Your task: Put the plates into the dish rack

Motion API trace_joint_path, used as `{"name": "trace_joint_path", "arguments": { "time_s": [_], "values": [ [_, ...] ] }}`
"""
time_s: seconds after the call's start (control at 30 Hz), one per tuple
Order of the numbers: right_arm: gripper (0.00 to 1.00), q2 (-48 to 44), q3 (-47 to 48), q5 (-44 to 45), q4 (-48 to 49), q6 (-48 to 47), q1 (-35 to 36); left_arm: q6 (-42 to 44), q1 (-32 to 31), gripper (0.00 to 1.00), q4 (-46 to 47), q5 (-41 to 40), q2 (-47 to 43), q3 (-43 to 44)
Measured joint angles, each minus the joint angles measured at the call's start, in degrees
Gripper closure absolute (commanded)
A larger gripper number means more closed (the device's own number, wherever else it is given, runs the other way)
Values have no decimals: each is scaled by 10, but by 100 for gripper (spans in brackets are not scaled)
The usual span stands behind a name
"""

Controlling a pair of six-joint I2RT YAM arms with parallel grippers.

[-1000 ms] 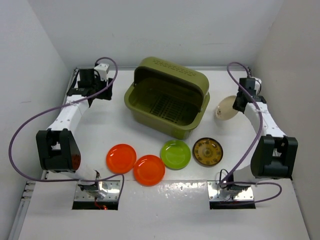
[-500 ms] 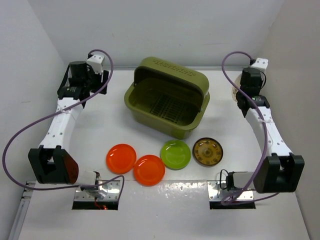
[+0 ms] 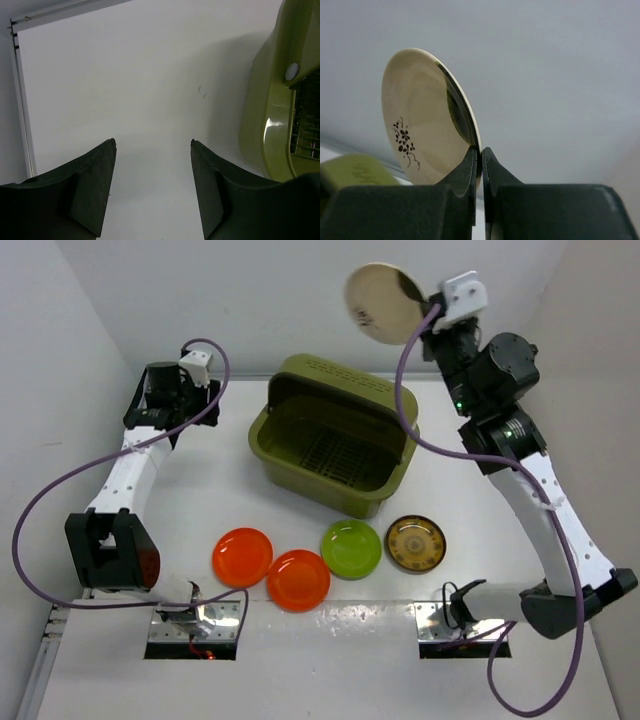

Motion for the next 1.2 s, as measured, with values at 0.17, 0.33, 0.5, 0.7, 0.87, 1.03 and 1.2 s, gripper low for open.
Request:
{"name": "trace_joint_path", "arguments": {
  "time_s": [0.17, 0.33, 0.5, 0.7, 0.87, 1.03, 1.2],
  "values": [
    [100, 58, 41, -95, -17, -52, 94, -8, 9, 35, 11, 0, 1, -14],
    [100, 130, -35, -82, -6, -124, 144, -7, 19, 35, 17, -1, 0, -25],
    [100, 202, -106, -9, 37, -219, 177, -5, 26, 35, 22, 0, -3, -42],
    [100, 218, -170, 81, 112, -308, 217, 0, 18, 24, 16, 58, -2, -31],
    [100, 218, -201, 127, 188, -327, 231, -15, -8, 21, 19, 134, 14, 16],
    [100, 221, -253, 164, 248, -347, 230, -51, -39, 22, 6, 175, 93, 83],
    [100, 254, -278, 188, 296, -353, 228, -65, -56, 22, -28, 177, 150, 92]
  ]
}}
